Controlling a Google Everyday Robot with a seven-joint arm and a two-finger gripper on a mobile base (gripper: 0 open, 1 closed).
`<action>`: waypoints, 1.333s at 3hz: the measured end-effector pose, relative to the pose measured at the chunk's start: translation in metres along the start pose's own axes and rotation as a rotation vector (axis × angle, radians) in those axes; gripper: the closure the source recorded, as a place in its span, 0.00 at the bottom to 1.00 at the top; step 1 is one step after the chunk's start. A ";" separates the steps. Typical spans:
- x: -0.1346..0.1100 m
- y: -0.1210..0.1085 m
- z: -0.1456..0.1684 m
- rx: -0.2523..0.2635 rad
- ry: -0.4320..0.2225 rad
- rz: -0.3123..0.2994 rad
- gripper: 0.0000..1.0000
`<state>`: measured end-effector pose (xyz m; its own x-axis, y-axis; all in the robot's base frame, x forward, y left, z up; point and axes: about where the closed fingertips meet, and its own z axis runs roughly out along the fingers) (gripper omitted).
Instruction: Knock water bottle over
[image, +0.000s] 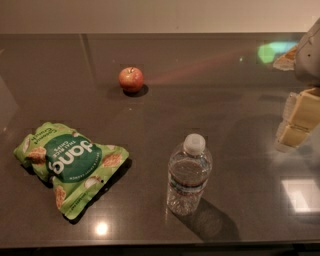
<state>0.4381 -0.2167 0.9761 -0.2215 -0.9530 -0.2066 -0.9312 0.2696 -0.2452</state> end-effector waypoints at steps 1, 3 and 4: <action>0.000 0.000 0.000 0.000 0.000 0.000 0.00; -0.012 0.009 0.007 -0.045 -0.057 -0.048 0.00; -0.022 0.031 0.024 -0.117 -0.132 -0.088 0.00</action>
Offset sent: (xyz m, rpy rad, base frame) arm -0.0015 0.0079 -0.0046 0.0351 0.0164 0.0532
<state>0.4208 -0.1835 0.9505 -0.1047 -0.9438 -0.3134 -0.9744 0.1605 -0.1576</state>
